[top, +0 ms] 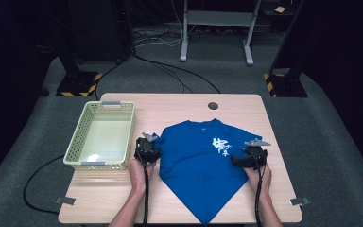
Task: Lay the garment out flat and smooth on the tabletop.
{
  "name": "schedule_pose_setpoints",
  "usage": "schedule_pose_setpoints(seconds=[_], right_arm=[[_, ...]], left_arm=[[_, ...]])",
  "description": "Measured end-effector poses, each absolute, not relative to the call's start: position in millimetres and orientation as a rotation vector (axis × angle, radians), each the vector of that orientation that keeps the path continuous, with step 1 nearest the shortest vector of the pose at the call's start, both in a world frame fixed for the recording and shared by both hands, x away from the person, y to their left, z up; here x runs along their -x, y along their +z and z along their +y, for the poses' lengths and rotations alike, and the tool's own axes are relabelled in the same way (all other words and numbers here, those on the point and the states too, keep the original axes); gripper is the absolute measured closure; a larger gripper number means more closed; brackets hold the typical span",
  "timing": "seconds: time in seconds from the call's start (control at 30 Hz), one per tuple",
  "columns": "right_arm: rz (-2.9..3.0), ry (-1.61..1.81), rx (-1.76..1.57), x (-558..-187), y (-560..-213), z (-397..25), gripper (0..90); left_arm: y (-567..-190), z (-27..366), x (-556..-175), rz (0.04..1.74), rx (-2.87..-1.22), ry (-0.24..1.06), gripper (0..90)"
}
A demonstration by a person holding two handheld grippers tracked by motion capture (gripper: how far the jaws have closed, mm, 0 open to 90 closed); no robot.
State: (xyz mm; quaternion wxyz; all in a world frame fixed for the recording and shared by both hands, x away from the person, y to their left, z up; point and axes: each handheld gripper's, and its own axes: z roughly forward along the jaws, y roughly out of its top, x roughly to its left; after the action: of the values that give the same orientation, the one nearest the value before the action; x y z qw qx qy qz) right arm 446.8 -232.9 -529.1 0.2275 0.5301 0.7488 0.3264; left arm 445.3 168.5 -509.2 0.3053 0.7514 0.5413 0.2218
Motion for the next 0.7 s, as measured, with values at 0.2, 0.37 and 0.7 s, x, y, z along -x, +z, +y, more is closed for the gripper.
schedule_pose_setpoints(seconds=[0.2,0.37,0.7], right_arm=[[2.063,0.899,-1.46,-447,-529,-233,3.3],[2.063,0.899,-1.46,-447,-529,-233,3.3],[2.064,0.899,-1.46,-447,-529,-233,3.4]], left_arm=[[-511,182,-427,1.473,-1.929,0.575,55.9],[-502,183,-417,1.456,-1.866,0.595,43.5],[-483,146,-443,1.295,-1.874,0.546,22.7]])
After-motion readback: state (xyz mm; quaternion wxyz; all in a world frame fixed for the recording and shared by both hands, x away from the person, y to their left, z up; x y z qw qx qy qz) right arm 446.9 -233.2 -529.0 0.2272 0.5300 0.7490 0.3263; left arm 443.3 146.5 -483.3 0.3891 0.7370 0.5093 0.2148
